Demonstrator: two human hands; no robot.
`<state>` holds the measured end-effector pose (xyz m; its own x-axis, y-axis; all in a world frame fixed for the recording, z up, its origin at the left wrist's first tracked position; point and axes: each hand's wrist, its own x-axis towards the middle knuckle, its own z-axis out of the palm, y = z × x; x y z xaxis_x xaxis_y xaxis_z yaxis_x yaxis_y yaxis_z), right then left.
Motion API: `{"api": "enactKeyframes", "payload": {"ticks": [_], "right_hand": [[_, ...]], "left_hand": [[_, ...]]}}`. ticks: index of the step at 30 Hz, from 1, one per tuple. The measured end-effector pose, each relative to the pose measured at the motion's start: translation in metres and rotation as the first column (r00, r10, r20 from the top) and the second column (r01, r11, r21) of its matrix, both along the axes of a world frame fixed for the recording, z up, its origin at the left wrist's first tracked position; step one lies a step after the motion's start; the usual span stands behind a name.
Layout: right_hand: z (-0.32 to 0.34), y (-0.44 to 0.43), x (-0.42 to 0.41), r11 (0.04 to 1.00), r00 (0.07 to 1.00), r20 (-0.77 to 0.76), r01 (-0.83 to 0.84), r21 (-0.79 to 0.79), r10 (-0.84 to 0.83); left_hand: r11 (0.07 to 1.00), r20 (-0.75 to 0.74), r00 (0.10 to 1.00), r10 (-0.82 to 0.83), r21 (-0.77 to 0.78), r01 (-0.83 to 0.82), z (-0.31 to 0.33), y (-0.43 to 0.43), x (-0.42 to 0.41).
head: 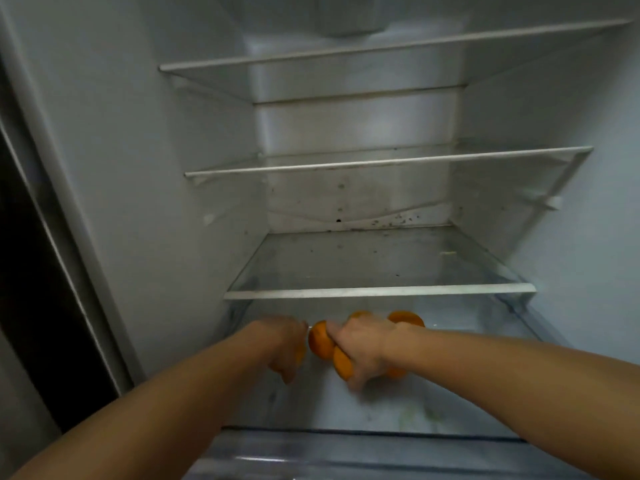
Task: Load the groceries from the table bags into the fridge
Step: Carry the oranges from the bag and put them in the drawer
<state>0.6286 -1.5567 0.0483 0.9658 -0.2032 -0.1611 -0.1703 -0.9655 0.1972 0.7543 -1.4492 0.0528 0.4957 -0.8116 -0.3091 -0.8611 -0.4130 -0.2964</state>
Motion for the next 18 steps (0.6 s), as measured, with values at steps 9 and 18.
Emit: {"api": "enactKeyframes", "payload": {"ticks": [9, 18], "right_hand": [[-0.009, -0.004, 0.002, 0.998, 0.999, -0.016, -0.048, 0.036, 0.048], [0.036, -0.018, -0.073, 0.974, 0.948, 0.233, 0.199, 0.105, -0.218]], "left_hand": [[1.0, -0.013, 1.0, 0.001, 0.008, -0.001, -0.012, -0.001, 0.01], [0.957, -0.071, 0.995, -0.068, -0.288, 0.045, 0.021, 0.028, -0.008]]}}
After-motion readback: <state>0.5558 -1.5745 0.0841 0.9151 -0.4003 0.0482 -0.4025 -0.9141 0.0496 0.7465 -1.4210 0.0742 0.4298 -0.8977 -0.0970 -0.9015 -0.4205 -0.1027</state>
